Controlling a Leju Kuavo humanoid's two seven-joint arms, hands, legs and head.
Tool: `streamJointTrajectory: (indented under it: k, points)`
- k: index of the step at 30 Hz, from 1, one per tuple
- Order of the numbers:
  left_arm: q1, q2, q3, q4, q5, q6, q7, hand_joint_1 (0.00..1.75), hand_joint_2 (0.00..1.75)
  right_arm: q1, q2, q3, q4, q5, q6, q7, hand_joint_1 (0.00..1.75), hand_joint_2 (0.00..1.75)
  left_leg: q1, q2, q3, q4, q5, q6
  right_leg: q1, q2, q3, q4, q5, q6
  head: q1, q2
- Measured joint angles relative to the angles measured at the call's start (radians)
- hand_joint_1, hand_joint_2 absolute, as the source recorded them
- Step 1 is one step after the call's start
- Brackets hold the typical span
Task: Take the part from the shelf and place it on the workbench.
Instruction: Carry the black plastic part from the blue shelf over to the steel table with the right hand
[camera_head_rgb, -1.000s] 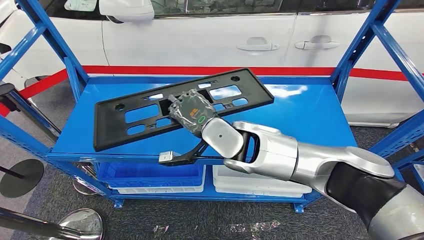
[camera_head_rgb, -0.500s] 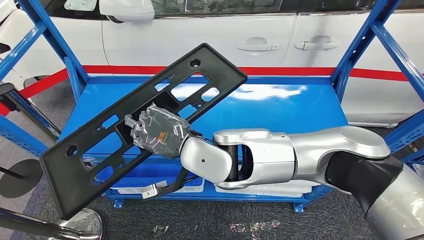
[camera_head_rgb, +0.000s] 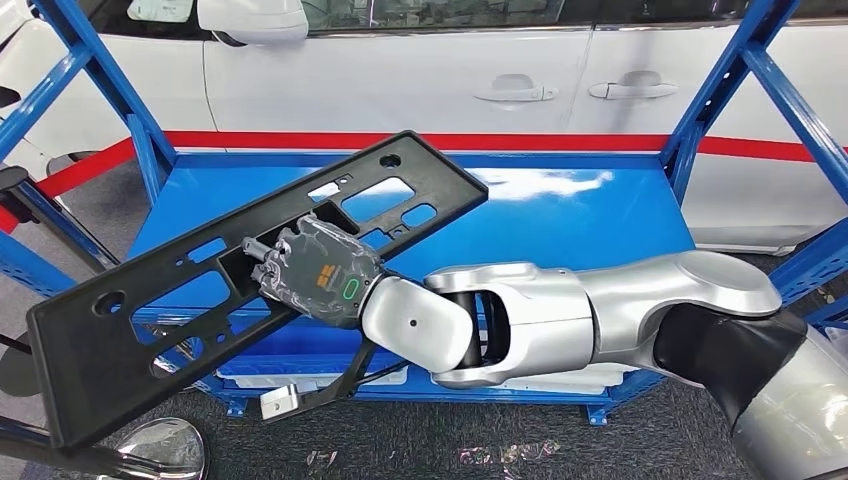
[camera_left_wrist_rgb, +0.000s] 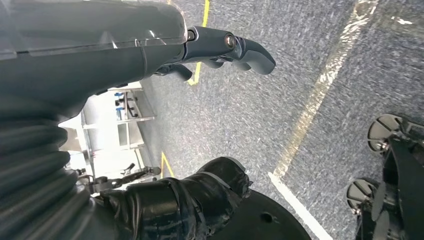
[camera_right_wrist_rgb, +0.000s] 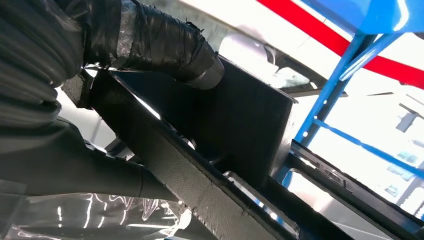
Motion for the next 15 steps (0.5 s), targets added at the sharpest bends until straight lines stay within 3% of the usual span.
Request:
streamJointTrajectory:
  k: [6, 15]
  points:
    - [0.002, 0.0, 0.002, 0.0, 0.0, 0.009, 0.009, 0.0, 1.75, 0.014, -0.025, -0.017, 0.0, -0.042, -0.011, 0.073, 1.75, 1.75, 0.0, 0.0, 0.0, 0.0, 0.0, 0.0, 0.0, 0.0, 0.0, 0.0, 0.0, 0.0, 0.0, 0.0]
    - [0.004, -0.001, 0.002, 0.0, 0.0, 0.005, 0.008, 0.0, 1.75, 0.041, -0.055, -0.031, 0.002, -0.018, -0.056, 0.079, 1.75, 1.75, 0.0, 0.0, 0.0, 0.0, 0.0, 0.0, 0.0, 0.001, 0.0, -0.001, 0.0, 0.0, 0.0, 0.0]
